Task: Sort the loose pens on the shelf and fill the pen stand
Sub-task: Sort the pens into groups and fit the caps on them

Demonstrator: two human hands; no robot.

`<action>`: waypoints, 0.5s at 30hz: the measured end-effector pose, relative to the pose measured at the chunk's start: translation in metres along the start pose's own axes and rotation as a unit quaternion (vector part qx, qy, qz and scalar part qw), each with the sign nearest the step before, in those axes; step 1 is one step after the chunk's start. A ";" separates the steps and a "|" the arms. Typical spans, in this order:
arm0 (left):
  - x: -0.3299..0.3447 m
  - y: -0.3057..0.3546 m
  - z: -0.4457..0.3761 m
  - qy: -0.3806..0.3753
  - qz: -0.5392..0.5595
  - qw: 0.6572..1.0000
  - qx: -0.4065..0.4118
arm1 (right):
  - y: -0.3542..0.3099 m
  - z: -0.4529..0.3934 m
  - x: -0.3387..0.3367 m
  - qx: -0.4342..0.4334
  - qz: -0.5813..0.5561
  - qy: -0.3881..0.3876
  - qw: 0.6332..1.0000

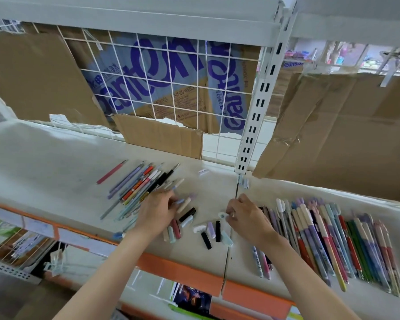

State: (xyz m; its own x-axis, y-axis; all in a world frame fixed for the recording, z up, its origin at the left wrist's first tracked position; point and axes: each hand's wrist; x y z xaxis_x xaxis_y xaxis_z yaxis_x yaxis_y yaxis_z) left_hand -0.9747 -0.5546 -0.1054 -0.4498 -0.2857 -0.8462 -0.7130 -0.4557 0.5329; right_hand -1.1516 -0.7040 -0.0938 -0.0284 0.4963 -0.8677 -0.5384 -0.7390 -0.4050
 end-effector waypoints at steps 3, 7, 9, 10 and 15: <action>-0.006 -0.007 0.003 -0.030 0.034 0.999 -0.004 | -0.002 -0.002 -0.004 0.021 0.026 -0.031 0.999; -0.014 -0.017 0.012 -0.037 0.067 0.996 -0.035 | -0.007 0.000 -0.009 0.011 0.034 -0.026 0.999; -0.018 -0.025 0.018 -0.017 0.071 0.996 -0.044 | -0.012 0.000 -0.009 -0.040 0.000 -0.013 0.999; -0.021 -0.028 0.020 -0.003 0.070 0.997 -0.044 | -0.016 -0.001 -0.008 -0.070 -0.023 -0.010 0.997; -0.028 -0.043 0.027 0.052 0.049 0.995 -0.070 | -0.043 -0.011 0.002 -0.170 -0.054 -0.003 0.984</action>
State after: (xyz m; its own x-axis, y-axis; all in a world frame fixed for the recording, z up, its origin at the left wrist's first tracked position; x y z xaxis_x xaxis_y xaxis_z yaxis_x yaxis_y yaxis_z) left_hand -0.9460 -0.5047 -0.1047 -0.4503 -0.4168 -0.7896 -0.5827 -0.5328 0.6136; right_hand -1.1195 -0.6760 -0.0814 0.0080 0.5826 -0.8127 -0.2255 -0.7907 -0.5691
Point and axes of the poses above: each hand's wrist, its own z-axis away from the middle knuckle, its own x-axis out of the palm, y = z × x, and after that the axes turned 12 degrees about -y, right-handed
